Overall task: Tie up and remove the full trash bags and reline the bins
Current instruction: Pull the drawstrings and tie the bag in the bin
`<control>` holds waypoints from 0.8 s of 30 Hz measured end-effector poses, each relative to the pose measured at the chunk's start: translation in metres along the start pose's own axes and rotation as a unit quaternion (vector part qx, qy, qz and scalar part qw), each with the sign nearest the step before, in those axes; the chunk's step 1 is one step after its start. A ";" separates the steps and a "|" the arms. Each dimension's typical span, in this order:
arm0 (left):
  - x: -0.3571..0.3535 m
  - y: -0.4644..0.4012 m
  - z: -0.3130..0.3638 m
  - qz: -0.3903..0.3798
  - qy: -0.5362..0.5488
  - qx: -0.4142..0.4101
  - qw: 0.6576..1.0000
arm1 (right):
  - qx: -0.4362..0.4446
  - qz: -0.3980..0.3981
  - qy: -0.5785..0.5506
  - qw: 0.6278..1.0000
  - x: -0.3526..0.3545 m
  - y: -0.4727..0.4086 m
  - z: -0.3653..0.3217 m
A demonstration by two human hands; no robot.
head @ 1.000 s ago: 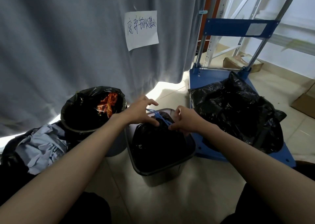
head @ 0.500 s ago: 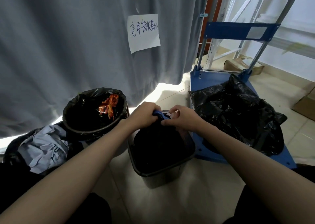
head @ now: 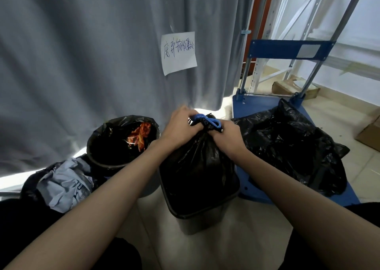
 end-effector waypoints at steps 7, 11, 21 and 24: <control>0.041 -0.006 0.025 0.047 0.013 0.014 0.999 | 0.019 0.091 -0.024 0.995 0.019 -0.008 -0.042; 0.072 -0.021 0.046 0.071 -0.004 -0.003 0.997 | 0.038 0.116 -0.031 0.992 0.037 -0.018 -0.074; 0.147 -0.085 0.083 0.121 0.071 -0.048 0.989 | 0.044 0.196 -0.024 0.979 0.084 -0.068 -0.165; 0.151 -0.109 0.080 0.107 0.083 -0.045 0.990 | 0.036 0.200 -0.022 0.979 0.084 -0.092 -0.169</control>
Point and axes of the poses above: each hand's wrist, its own y-axis away from the middle knuckle, its own x-axis out of the back of the hand, z = x × y, the point moved 3 cm from there along -y, towards the middle knuckle, and after that the axes turned 2 degrees about -z, right-handed, at the moved point
